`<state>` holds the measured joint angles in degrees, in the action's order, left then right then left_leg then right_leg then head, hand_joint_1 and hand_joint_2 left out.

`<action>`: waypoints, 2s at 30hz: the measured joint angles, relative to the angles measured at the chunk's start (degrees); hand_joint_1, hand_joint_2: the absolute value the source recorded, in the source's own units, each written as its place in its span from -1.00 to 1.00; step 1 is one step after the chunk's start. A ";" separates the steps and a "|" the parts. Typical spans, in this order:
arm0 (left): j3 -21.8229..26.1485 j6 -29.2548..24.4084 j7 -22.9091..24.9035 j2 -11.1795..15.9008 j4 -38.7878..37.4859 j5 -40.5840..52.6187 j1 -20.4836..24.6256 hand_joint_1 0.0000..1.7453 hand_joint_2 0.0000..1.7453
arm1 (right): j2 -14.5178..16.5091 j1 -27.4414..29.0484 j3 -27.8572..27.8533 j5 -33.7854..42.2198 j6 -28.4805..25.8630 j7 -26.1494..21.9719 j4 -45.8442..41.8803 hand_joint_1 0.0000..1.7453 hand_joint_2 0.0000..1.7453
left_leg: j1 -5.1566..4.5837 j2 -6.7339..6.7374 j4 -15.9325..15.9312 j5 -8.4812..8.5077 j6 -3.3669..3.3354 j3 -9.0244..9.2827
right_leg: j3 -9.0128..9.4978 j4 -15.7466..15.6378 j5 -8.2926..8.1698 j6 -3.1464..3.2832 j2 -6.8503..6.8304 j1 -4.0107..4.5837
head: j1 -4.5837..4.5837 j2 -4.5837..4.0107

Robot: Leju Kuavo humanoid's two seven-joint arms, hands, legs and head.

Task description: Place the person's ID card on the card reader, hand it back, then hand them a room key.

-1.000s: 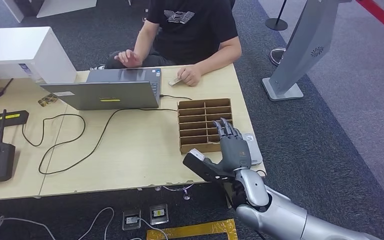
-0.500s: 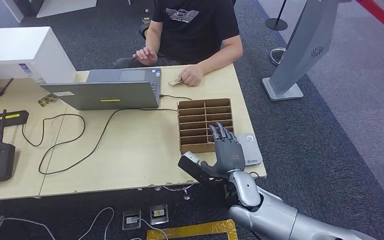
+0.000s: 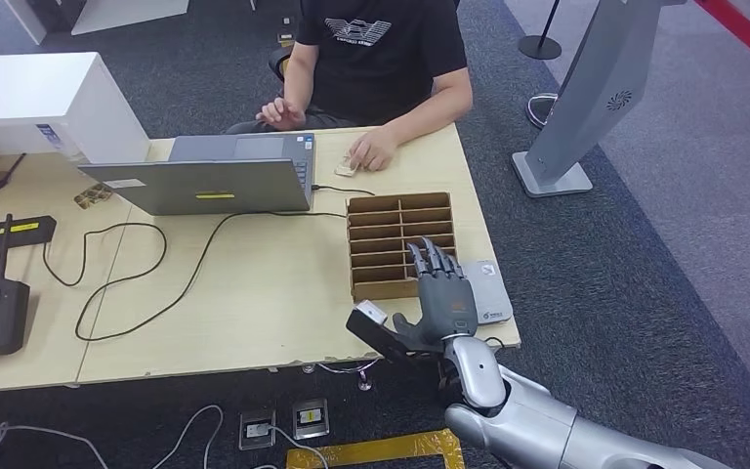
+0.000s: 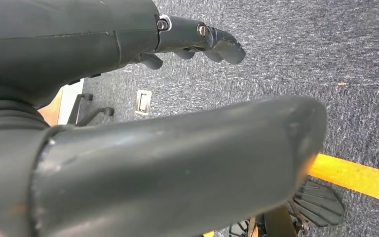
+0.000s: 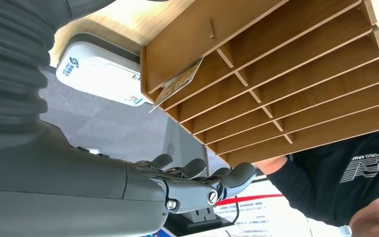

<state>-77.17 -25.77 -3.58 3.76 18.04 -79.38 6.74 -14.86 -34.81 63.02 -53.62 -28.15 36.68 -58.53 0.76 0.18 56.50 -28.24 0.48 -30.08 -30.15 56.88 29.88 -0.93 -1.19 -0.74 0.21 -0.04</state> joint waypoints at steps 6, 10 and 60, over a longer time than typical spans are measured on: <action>-0.01 0.04 0.04 0.00 0.01 0.27 0.00 -1.00 -1.00 | 0.42 0.00 0.02 -2.87 0.30 0.14 1.80 -1.00 1.00 | 0.00 0.00 0.00 0.00 0.00 0.00 | 0.00 0.00 0.00 0.00 0.00 0.00 | -0.01 0.00; -0.01 0.04 0.04 0.00 0.02 0.51 0.00 -1.00 -1.00 | 0.71 0.01 -0.02 -4.60 0.69 0.15 2.93 -1.00 1.00 | 0.00 0.00 0.00 0.00 0.00 0.00 | 0.00 0.00 0.00 0.00 0.01 0.00 | -0.01 0.00; -0.12 1.44 0.87 0.02 0.02 2.16 0.00 -1.00 -1.00 | 2.72 1.84 -7.17 -13.90 12.43 0.15 5.72 -1.00 1.00 | 0.00 0.01 0.00 0.00 0.00 0.02 | 0.00 0.00 0.00 0.00 0.02 0.00 | -0.01 0.00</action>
<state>-77.29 -24.33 -2.71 3.78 18.05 -77.22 6.74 -12.14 -32.97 55.85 -67.52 -15.72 36.83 -52.81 0.77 0.20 56.50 -28.23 0.48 -30.07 -30.15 56.88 29.88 -0.93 -1.17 -0.74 0.21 -0.04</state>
